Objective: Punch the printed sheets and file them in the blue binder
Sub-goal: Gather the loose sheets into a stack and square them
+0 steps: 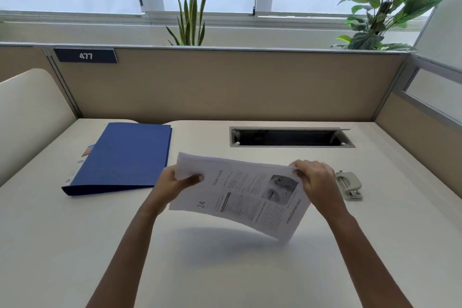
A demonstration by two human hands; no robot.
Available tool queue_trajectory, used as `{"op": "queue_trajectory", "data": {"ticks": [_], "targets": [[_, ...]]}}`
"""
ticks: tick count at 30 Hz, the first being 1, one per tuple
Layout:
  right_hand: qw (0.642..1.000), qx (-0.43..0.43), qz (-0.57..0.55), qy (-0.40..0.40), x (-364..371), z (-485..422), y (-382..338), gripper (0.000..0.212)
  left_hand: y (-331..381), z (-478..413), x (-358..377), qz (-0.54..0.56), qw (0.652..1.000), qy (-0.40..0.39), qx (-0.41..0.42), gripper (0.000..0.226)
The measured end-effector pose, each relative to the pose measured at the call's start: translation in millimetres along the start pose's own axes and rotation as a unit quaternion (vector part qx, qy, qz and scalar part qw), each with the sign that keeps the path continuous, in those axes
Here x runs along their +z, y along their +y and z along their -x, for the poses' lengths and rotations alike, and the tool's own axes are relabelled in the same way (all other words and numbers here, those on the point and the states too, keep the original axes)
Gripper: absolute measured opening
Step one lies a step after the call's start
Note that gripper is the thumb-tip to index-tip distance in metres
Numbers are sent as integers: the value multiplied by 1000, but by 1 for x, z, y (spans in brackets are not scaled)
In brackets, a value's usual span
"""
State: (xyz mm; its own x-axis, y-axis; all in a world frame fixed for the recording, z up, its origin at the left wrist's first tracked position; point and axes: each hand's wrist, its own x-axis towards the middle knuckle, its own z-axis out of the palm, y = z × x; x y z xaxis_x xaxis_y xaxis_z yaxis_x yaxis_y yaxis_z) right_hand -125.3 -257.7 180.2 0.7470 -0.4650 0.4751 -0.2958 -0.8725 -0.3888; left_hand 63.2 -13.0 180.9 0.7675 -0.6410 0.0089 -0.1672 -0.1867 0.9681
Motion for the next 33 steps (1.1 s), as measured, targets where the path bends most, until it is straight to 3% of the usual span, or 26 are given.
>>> {"op": "queue_trajectory", "data": {"ticks": [3,5,7,9,10,11,13,16,19,24,33], "targets": [[998,-21,-35,48,-5,-1,-3,33,-14,7,3,43,999,12,4,19],[991,-7,-98,94,-7,-1,-4,24,-20,11,7,89,995,36,17,17],[977,43,-176,114,-6,-1,-4,51,-24,13,10,130,990,46,17,18],[943,138,-291,84,-4,0,-1,84,-26,15,10,147,988,46,21,29],[921,179,-340,56,-3,1,2,90,-26,15,10,150,987,47,20,32],[904,204,-375,21,-1,2,5,85,-28,14,10,153,987,49,21,29],[891,222,-394,-33,5,6,11,49,-29,14,11,155,986,55,28,17],[873,243,-423,10,19,15,16,19,-32,16,14,145,986,78,19,2],[862,277,-424,27,34,27,18,15,-44,19,19,124,989,85,0,21],[857,302,-416,-45,62,54,25,23,-67,29,26,136,989,44,-36,21],[869,296,-396,-26,66,56,22,22,-70,31,25,145,986,53,-56,21]]}}
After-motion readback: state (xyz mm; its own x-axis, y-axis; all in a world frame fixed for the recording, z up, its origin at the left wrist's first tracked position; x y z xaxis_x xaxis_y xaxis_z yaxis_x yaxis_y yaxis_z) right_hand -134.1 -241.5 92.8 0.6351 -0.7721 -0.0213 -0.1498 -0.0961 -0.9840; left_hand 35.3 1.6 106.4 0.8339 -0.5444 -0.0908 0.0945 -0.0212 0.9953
